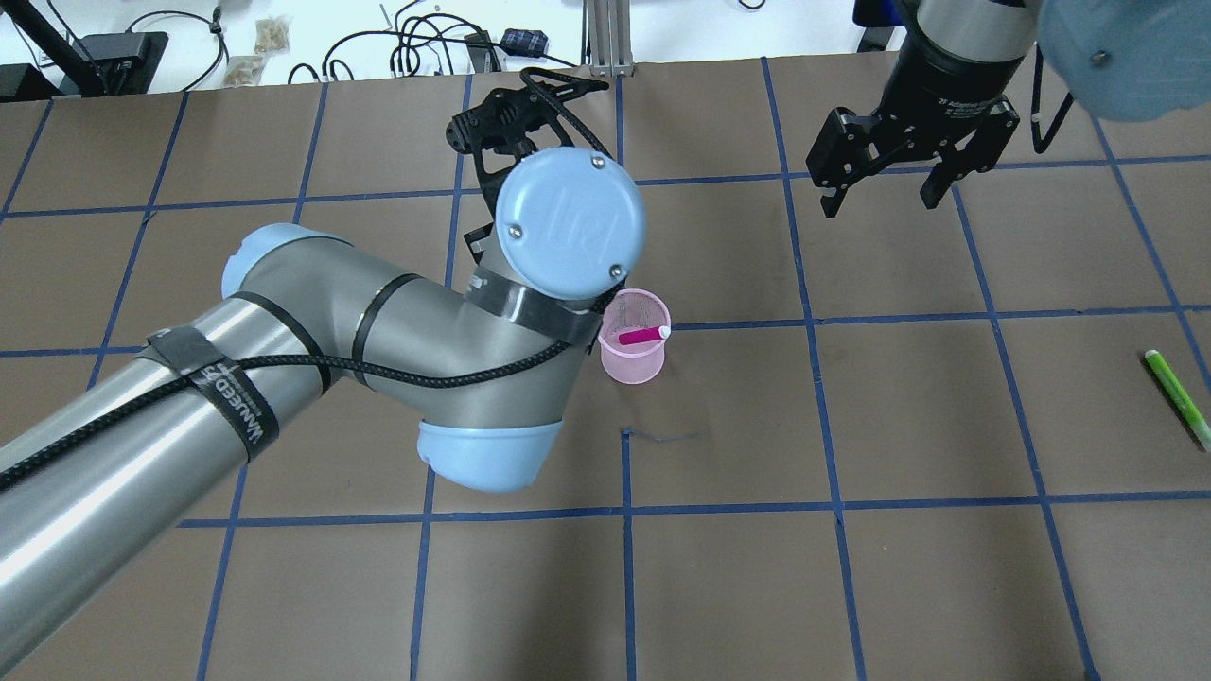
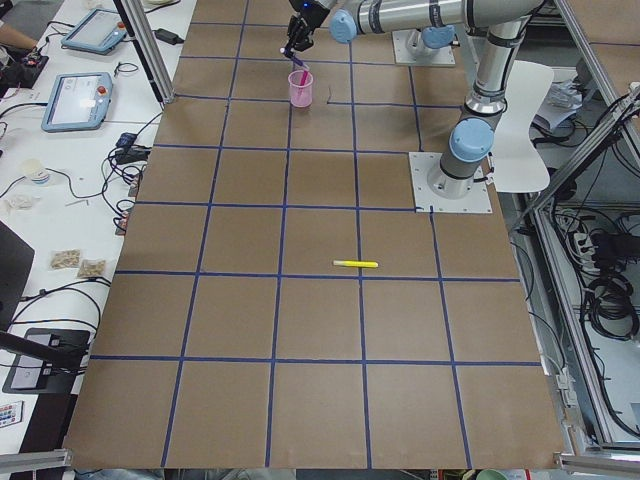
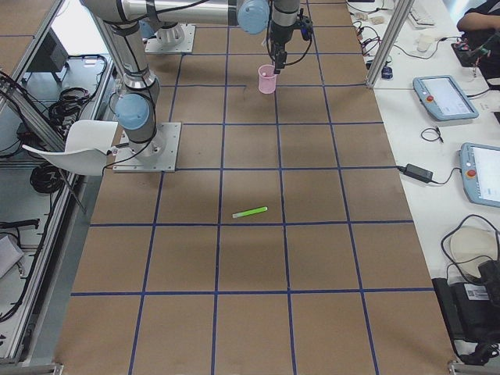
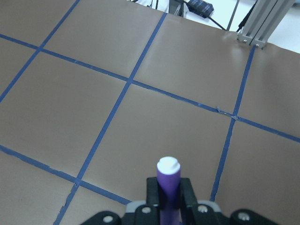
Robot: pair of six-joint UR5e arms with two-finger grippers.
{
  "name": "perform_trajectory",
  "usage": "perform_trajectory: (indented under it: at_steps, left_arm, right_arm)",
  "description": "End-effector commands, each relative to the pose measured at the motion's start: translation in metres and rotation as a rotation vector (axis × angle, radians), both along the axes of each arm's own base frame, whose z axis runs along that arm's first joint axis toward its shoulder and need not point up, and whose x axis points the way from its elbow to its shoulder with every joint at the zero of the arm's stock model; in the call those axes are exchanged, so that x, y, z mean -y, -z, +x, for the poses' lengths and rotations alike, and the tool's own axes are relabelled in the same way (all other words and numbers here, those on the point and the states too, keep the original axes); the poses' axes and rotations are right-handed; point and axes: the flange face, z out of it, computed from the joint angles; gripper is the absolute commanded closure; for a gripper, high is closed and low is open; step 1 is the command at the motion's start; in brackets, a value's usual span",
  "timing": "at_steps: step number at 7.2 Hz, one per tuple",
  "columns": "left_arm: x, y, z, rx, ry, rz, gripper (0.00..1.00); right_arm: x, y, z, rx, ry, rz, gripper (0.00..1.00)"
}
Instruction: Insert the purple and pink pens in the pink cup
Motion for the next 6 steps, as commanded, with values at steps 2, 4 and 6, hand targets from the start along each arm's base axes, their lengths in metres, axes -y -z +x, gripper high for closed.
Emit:
perform_trajectory:
  at_steps: [2,4,6]
  left_arm:
    - [-0.022,0.028,-0.031,-0.011,0.058,-0.134,1.0]
    - [-0.037,0.058,-0.038,0.009,0.125,-0.17,1.0]
    - [-0.03,0.08,-0.041,0.055,0.101,-0.159,1.0]
  right_arm:
    - [-0.012,-0.011,-0.019,-0.017,0.064,-0.016,0.0]
    - [-0.02,-0.018,-0.026,-0.127,0.125,-0.018,0.0]
    - [-0.024,-0.018,-0.015,-0.133,0.251,-0.012,0.0]
